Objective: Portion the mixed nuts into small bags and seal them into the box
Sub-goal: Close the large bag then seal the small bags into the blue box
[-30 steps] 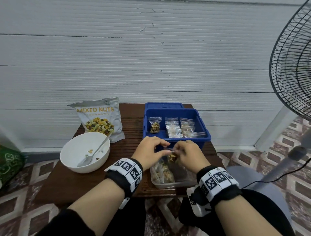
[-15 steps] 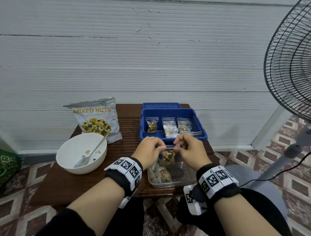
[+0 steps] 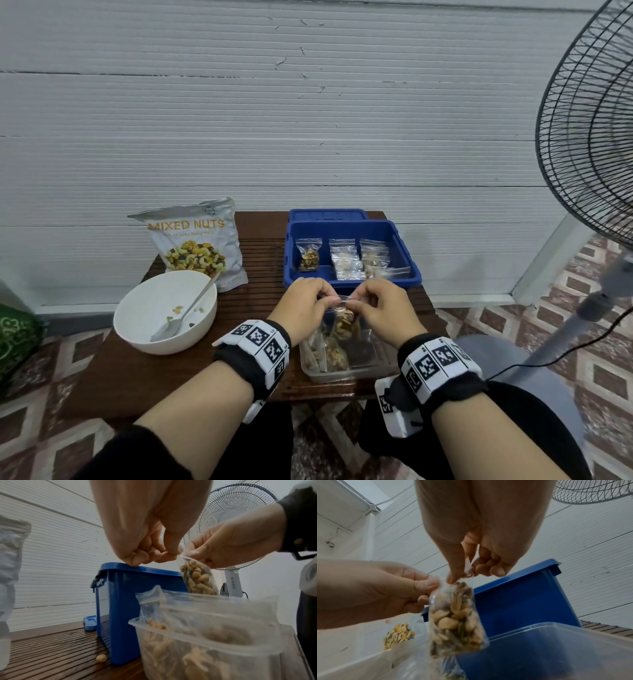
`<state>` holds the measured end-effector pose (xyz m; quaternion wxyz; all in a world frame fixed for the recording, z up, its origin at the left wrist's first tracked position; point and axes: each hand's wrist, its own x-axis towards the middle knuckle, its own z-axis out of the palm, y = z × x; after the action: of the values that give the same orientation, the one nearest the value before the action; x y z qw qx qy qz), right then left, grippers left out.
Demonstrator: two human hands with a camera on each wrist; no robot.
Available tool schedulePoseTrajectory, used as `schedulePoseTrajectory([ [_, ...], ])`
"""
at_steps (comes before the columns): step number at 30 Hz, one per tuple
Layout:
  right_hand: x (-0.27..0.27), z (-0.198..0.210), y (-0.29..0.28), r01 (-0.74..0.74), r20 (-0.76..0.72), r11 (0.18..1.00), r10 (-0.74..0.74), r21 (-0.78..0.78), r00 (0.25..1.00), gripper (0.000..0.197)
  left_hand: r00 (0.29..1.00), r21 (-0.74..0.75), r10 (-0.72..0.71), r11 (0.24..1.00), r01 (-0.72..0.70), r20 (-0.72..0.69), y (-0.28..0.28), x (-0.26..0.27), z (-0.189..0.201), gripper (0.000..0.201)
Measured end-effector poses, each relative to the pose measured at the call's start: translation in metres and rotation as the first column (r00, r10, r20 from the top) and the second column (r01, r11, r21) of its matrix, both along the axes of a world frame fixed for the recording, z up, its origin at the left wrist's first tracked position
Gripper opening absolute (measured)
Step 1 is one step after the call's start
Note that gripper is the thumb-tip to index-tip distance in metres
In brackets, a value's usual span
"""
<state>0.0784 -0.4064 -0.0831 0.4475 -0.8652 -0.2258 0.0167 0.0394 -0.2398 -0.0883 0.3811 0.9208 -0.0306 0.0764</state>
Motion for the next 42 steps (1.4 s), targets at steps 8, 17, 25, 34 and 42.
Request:
schedulePoseTrajectory([
  [8,0.001,0.002,0.000,-0.052,0.033,0.996,0.055,-0.075,0.998,0.003,1.000,-0.143,-0.006,0.990,0.002,-0.023,0.004,-0.001,0.000,0.005],
  [17,0.003,0.023,0.008,-0.087,0.040,0.980,0.096,-0.182,0.995,0.019,0.988,-0.316,0.151,0.937,-0.149,-0.017,0.035,0.004,0.008,0.010],
  [25,0.036,0.092,0.031,-0.053,0.132,0.966,0.089,-0.255,0.987,0.010,0.930,-0.240,0.361,0.898,-0.368,-0.075,0.079,0.029,0.015,0.025],
  [34,0.114,0.117,0.108,-0.123,0.111,0.590,0.345,-0.798,0.932,0.009,0.902,-0.317,0.396,0.845,-0.431,-0.170,0.093,0.071,-0.013,0.018],
  [42,0.165,0.064,0.162,-0.268,-0.127,0.265,0.450,-0.926,0.884,0.015,0.912,-0.385,0.339,0.829,-0.406,-0.230,0.095,0.086,-0.027,0.027],
])
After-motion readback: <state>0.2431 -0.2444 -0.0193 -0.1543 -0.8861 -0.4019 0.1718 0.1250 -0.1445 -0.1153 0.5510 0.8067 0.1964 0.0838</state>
